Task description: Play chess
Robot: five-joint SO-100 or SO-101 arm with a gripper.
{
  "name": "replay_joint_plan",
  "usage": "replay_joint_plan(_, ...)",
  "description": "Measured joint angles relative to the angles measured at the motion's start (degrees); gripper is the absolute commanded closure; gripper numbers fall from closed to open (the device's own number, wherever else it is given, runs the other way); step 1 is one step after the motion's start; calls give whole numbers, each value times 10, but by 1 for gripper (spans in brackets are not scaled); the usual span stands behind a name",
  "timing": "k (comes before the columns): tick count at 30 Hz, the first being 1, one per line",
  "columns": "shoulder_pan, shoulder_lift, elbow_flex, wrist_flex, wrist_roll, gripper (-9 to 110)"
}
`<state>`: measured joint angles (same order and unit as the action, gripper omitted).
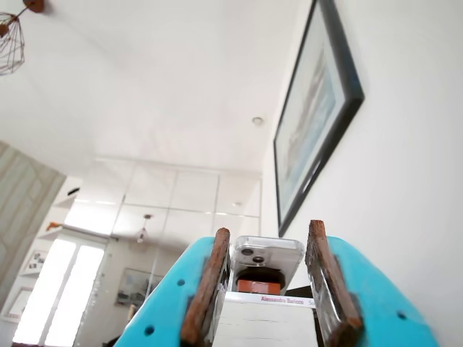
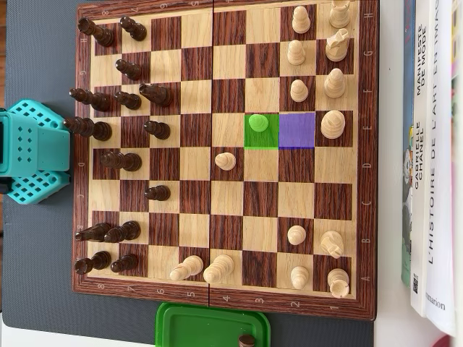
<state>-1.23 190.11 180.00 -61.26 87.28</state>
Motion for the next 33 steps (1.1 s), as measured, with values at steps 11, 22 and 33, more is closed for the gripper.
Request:
replay_joint_plan(11, 1, 21, -1, -213, 0, 85)
replay_joint_plan(22, 5, 20, -1, -367, 0, 85)
replay_joint_plan(33, 5, 20, -1, -419, 0, 85)
